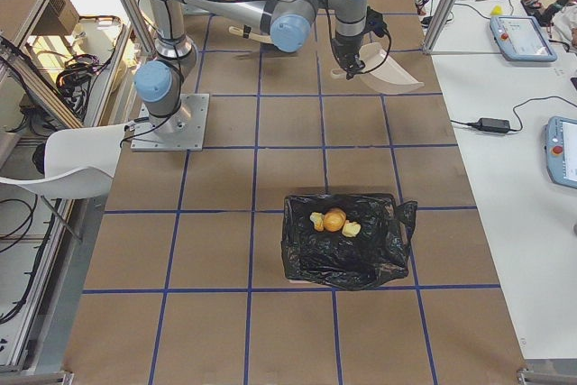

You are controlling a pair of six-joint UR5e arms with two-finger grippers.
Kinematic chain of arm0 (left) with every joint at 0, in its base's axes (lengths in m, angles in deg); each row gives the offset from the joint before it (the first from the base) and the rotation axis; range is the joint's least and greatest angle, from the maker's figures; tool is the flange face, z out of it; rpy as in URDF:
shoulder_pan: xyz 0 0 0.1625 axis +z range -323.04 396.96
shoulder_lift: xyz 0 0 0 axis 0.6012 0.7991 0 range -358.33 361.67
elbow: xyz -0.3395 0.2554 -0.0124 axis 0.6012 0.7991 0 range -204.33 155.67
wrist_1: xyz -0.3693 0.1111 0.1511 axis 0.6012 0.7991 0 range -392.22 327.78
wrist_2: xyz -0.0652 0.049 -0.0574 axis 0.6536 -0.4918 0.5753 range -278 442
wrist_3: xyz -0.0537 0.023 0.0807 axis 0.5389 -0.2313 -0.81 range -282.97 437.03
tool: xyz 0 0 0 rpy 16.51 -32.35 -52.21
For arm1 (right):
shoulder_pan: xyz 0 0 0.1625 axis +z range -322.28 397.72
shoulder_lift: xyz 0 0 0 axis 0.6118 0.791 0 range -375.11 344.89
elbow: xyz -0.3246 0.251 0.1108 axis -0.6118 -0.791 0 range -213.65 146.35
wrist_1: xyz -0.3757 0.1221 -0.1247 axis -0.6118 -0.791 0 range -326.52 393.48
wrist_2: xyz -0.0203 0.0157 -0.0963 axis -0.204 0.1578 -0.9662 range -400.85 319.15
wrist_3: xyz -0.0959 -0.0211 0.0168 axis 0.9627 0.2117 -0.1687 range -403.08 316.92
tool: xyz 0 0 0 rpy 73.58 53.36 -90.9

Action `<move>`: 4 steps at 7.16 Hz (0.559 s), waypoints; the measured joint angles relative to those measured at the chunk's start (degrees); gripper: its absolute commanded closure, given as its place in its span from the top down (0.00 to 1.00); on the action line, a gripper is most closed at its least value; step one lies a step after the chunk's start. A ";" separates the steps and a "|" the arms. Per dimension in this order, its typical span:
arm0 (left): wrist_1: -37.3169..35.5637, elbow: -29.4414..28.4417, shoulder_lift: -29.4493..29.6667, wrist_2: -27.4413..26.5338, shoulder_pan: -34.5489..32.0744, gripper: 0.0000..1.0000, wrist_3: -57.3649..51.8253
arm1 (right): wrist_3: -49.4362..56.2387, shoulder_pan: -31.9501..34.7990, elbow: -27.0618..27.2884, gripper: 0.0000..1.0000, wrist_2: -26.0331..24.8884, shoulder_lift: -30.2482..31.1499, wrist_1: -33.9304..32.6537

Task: Sweep and dump trash in nearest bin
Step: 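Bring the empty dustpan back over the table with the right gripper, then set the dustpan down with the right gripper while the left gripper lays down the brush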

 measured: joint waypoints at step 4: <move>-0.03 -0.32 -0.17 -0.02 0.21 1.00 -1.12 | -26.97 12.63 -2.33 0.00 -0.57 -7.18 -6.28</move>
